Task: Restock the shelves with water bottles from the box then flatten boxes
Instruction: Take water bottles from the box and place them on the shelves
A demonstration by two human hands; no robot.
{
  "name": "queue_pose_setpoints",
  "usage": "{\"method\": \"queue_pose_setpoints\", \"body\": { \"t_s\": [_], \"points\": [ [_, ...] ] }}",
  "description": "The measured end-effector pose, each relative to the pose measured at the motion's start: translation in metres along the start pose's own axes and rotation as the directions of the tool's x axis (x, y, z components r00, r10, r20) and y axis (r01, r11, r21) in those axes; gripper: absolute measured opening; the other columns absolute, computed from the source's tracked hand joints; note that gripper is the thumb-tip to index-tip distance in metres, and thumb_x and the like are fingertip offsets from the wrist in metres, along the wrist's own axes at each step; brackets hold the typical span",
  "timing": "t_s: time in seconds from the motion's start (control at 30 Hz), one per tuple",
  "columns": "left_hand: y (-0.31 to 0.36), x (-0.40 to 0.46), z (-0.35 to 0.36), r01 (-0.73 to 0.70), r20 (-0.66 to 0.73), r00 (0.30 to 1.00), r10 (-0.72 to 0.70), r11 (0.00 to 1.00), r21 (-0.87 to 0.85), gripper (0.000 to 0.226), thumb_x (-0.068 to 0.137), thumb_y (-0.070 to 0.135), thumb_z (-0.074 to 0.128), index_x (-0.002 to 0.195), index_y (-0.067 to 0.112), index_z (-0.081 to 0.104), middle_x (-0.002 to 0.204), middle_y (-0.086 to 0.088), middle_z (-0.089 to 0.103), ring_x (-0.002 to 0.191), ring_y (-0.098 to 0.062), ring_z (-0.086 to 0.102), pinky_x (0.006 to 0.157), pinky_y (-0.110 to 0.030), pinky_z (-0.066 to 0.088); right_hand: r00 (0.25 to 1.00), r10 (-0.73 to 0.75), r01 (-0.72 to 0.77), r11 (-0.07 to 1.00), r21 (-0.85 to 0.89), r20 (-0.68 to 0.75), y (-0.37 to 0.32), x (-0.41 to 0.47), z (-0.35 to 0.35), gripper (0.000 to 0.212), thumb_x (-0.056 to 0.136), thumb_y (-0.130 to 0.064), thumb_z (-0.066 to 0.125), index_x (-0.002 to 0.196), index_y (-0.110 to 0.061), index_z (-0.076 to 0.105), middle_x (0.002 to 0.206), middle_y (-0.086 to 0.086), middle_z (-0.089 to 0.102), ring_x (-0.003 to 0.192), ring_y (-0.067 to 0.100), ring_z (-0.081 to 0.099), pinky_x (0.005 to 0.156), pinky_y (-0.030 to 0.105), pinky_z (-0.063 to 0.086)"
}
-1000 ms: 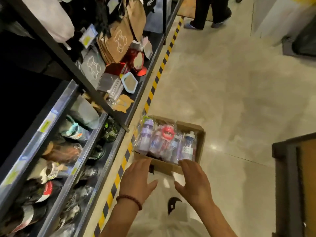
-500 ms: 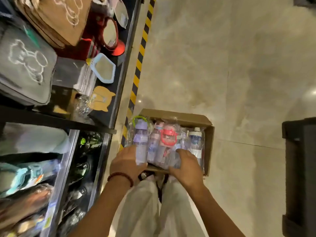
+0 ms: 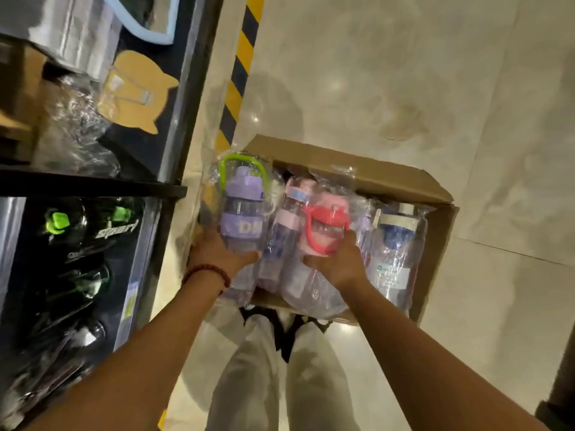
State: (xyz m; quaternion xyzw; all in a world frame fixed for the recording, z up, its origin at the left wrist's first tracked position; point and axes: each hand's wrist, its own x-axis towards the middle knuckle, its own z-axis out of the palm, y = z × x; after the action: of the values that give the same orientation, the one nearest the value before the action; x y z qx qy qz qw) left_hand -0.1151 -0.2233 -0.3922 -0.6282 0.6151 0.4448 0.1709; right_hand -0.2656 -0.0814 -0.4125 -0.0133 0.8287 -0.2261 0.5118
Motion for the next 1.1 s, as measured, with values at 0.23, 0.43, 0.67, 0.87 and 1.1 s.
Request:
{"method": "queue_pose_setpoints", "body": {
  "t_s": [0.23,0.43,0.67,0.87,1.1],
  "points": [
    [-0.017,0.022,0.025,-0.003,-0.062,0.998,-0.013,0.968,-0.252,0.069,0.053,0.021,0.092,0.106,0.025,0.048,0.109,0.0,0.06,0.099,-0.018,0.06,0.085,-0.031,0.049,0.97,0.056,-0.038,0.996,0.08,-0.237,0.015,0.023,0.032,0.11,0.054,-0.03,0.09,0.141,-0.009,0.027,0.129,0.013,0.05,0.111,0.032,0.056,0.092,0.046,0.05],
    [-0.019,0.02,0.027,0.014,-0.08,0.996,-0.039,0.958,-0.287,0.084,0.056,0.02,0.089,0.129,0.015,0.048,0.12,-0.003,0.061,0.101,-0.019,0.06,0.08,-0.024,0.046,0.961,0.063,-0.01,0.981,0.192,-0.27,0.006,0.017,0.028,0.084,0.063,-0.021,0.086,0.131,-0.009,0.039,0.11,0.003,0.058,0.093,0.022,0.058,0.08,0.032,0.048],
    [0.007,-0.037,-0.019,-0.021,-0.045,0.999,0.001,0.886,-0.462,0.051,0.062,0.009,0.086,0.102,0.019,0.056,0.092,0.004,0.064,0.083,-0.009,0.062,0.063,-0.02,0.047,0.986,-0.054,0.101,0.946,0.308,-0.157,-0.027,-0.05,-0.009,0.065,0.065,-0.017,0.085,0.117,-0.022,0.046,0.102,-0.004,0.059,0.087,0.011,0.06,0.074,0.027,0.051],
    [0.049,-0.112,-0.1,-0.14,-0.085,0.99,0.112,0.843,-0.519,0.07,0.047,0.023,0.087,0.111,0.02,0.059,0.1,0.001,0.068,0.091,-0.014,0.066,0.075,-0.031,0.055,0.952,-0.282,0.305,0.907,0.292,-0.121,-0.089,-0.147,-0.059,0.075,0.06,-0.014,0.088,0.122,-0.028,0.049,0.107,-0.006,0.064,0.091,0.009,0.064,0.077,0.028,0.054],
    [0.079,-0.232,-0.194,-0.326,-0.191,0.945,0.265,0.718,-0.615,0.085,0.037,0.025,0.082,0.116,0.012,0.054,0.103,0.0,0.067,0.095,-0.011,0.066,0.066,-0.013,0.052,0.863,-0.5,0.495,0.808,0.32,-0.072,-0.157,-0.28,-0.105,0.069,0.055,-0.01,0.082,0.116,-0.029,0.055,0.101,-0.007,0.07,0.092,0.009,0.068,0.075,0.024,0.056]
  ]
}}
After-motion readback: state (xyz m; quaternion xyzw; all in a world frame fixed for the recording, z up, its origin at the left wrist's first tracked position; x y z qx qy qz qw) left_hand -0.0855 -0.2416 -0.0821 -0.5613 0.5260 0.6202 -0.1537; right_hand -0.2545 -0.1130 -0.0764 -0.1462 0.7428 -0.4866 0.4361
